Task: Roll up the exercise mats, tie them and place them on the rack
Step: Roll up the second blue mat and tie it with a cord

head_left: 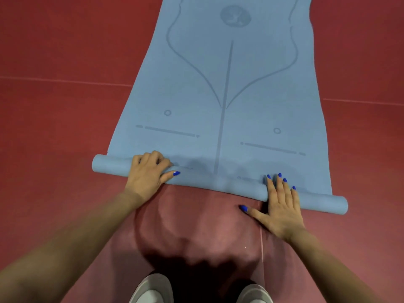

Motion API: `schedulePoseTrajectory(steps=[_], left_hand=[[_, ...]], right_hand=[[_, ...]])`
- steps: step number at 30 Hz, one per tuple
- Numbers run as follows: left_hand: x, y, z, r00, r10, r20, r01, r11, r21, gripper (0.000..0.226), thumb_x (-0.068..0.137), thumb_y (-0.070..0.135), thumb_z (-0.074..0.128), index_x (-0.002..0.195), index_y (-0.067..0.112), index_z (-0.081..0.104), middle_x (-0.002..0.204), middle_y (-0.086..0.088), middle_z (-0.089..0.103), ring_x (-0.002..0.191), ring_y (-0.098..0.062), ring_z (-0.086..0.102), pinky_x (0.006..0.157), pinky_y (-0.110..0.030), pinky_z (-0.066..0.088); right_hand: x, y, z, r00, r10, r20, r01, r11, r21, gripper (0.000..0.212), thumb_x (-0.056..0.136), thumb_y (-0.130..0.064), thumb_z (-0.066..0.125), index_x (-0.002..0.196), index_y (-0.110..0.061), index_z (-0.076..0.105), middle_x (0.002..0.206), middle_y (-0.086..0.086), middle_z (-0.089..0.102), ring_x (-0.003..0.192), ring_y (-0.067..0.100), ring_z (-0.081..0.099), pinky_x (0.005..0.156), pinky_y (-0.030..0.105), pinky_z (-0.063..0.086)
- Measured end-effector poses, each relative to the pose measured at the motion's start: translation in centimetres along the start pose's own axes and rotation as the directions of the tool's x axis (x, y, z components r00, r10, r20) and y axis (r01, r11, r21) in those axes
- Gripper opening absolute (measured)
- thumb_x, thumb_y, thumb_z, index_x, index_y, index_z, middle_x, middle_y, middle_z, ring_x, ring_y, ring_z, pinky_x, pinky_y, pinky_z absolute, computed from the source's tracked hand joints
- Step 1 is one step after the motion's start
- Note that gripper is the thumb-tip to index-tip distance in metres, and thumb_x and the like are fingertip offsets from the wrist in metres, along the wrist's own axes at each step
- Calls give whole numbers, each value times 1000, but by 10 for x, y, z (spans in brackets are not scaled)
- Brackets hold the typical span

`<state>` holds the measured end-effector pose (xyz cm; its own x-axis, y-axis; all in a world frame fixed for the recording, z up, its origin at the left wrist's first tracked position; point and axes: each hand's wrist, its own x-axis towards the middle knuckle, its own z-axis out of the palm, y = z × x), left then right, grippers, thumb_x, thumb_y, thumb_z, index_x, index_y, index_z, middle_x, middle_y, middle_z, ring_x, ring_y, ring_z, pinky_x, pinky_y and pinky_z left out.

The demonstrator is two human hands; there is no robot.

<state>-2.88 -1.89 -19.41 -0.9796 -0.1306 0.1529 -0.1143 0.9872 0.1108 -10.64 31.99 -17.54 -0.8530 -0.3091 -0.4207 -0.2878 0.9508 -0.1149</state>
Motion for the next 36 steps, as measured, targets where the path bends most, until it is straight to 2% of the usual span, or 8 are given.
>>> schedulePoseTrajectory(steps=[3, 9, 16, 22, 26, 30, 32, 36], left_hand=[[4, -2, 0, 1000, 7, 25, -8, 1000, 24, 73, 95, 66, 11, 80, 23, 68, 83, 2, 54, 68, -21, 54, 74, -33, 24], [10, -17, 7, 984, 180, 2, -180, 983, -23, 69, 81, 79, 31, 109, 19, 53, 101, 0, 59, 97, -14, 49, 98, -40, 25], [16, -18, 2, 977, 211, 36, -211, 977, -5, 57, 88, 75, 22, 89, 28, 54, 85, 7, 51, 70, -18, 56, 82, -32, 27], [28, -14, 4, 996, 41, 81, -41, 999, 6, 66, 85, 80, 14, 79, 31, 58, 80, 9, 47, 73, -19, 55, 90, -48, 26], [41, -2, -3, 952, -187, 240, 189, 982, 16, 85, 70, 89, 5, 91, 33, 64, 98, 8, 48, 103, -21, 51, 105, -51, 11], [51, 11, -6, 887, -377, 268, 403, 914, -47, 70, 79, 79, 31, 126, 33, 54, 130, 8, 46, 127, -18, 38, 112, -48, 5], [52, 2, -6, 914, -331, 234, 367, 921, -129, 87, 70, 82, 17, 135, 33, 46, 137, 10, 43, 134, -14, 31, 112, -43, 4], [31, 0, 1, 979, 62, 193, -54, 997, -46, 76, 88, 75, 18, 137, 23, 44, 137, -1, 46, 131, -25, 37, 109, -54, 12]], right_hand=[[3, -3, -4, 1000, 19, 5, -20, 999, 38, 123, 49, -95, 1, 151, -27, -9, 158, 1, -18, 144, 14, -20, 114, 35, -18], [7, -7, -10, 999, 47, 18, -49, 990, 132, 130, 41, -98, -3, 151, -30, 6, 159, -2, -12, 144, 11, -18, 113, 32, -19], [15, -6, -22, 994, 61, 88, -75, 983, 165, 116, 57, -94, 12, 152, -28, 1, 159, 0, -12, 145, 13, -17, 116, 34, -16], [29, -11, -33, 994, 82, 73, -91, 986, 137, 145, 31, -102, -6, 152, -23, -5, 159, 0, -14, 145, 18, -19, 115, 37, -13], [50, -10, -43, 992, 94, 82, -102, 991, 89, 109, 69, -89, 19, 152, -25, -9, 159, 0, -17, 143, 20, -24, 116, 45, -13], [69, -11, -51, 990, 97, 98, -105, 991, 79, 103, 75, -84, 22, 151, -23, -11, 158, 2, -20, 142, 19, -28, 114, 50, -16], [74, -12, -52, 991, 95, 91, -101, 993, 60, 112, 65, -88, 13, 152, -22, -8, 158, 2, -19, 142, 19, -27, 114, 52, -16], [83, -14, -55, 991, 80, 105, -84, 996, 32, 130, 45, -94, -12, 153, -22, -4, 159, 5, -14, 144, 20, -23, 114, 56, -12]])
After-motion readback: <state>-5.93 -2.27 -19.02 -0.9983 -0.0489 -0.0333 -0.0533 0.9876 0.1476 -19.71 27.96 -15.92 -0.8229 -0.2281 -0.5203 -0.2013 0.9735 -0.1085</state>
